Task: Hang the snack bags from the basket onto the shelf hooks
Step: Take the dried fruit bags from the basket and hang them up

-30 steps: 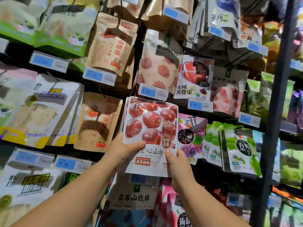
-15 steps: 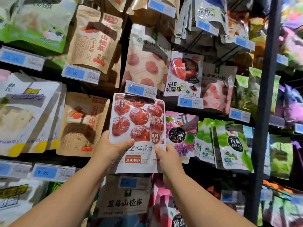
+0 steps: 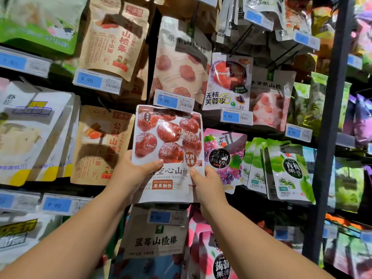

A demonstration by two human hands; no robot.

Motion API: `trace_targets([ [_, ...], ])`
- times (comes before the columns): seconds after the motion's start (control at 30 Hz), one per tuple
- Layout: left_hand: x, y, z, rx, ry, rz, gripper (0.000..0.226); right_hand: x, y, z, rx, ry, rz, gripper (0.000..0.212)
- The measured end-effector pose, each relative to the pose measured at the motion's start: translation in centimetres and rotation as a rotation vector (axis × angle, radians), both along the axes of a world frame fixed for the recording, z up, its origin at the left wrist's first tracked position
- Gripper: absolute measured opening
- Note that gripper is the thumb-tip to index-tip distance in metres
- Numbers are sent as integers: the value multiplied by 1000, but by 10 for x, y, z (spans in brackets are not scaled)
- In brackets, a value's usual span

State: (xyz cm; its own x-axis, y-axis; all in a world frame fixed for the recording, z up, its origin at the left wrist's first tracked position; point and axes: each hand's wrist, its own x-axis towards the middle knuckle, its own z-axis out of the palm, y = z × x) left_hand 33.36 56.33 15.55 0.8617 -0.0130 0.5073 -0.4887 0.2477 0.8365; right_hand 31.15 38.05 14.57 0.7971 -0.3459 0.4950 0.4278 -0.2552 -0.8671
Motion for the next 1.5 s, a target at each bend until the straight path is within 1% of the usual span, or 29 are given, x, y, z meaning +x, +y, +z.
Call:
trace_targets([
  [0.13, -1, -1, 3, 8, 4, 0, 39, 0, 0, 1, -3, -2, -21, 34],
  [0.2, -2, -1, 4, 5, 15, -3, 38, -2, 1, 1, 2, 1, -32, 31],
  [0.3, -2, 0, 2, -1, 38, -27, 39, -4, 2, -1, 18, -2, -37, 21],
  [0.4, 0, 1, -2, -11, 60, -36, 43, -4, 3, -4, 30, -1, -47, 25],
  [0.47, 2, 1, -2, -9, 63, -20, 47, -4, 5, -3, 26, -10, -51, 23],
  [0.5, 4, 1, -2, -1, 63, -1, 48, -4, 6, -2, 25, -13, -56, 25],
  [0.57, 6, 0, -5, 24, 60, 70, 50, -3, 8, -1, 16, -19, -72, 40],
  [0.63, 6, -1, -12, 61, 54, 174, 61, 1, 9, -3, 4, -18, -85, 55],
  [0.67, 4, -2, -16, 100, 40, 233, 67, 3, 9, -4, 1, -16, -87, 57],
  [0.77, -3, -6, -27, 214, -42, 351, 87, 10, 7, -8, -2, -10, -89, 52],
  [0.87, -7, -10, -31, 212, -93, 366, 97, 18, 3, -10, -12, -2, -99, 53],
  [0.93, -4, -12, -31, 242, -124, 384, 102, 21, 3, -10, -21, 7, -113, 49],
  [1.0, 0, -14, -30, 313, -145, 413, 102, 24, 2, -9, -21, 17, -120, 42],
  [1.1, 3, -19, -28, 426, -128, 439, 93, 30, 0, -8, -18, 43, -105, 24],
  [1.2, 15, -21, -30, 482, -120, 458, 91, 39, -5, -9, -41, 63, -112, 14],
  [1.33, 39, -22, -32, 535, -61, 453, 94, 52, -5, -12, -64, 116, -110, 14],
  [1.4, 47, -24, -31, 553, -37, 457, 95, 58, -4, -11, -75, 142, -111, 19],
  [1.47, 55, -25, -28, 571, -16, 460, 94, 60, -4, -9, -115, 192, -124, 23],
  [1.5, 58, -25, -27, 578, -9, 464, 94, 59, -5, -8, -134, 228, -138, 21],
])
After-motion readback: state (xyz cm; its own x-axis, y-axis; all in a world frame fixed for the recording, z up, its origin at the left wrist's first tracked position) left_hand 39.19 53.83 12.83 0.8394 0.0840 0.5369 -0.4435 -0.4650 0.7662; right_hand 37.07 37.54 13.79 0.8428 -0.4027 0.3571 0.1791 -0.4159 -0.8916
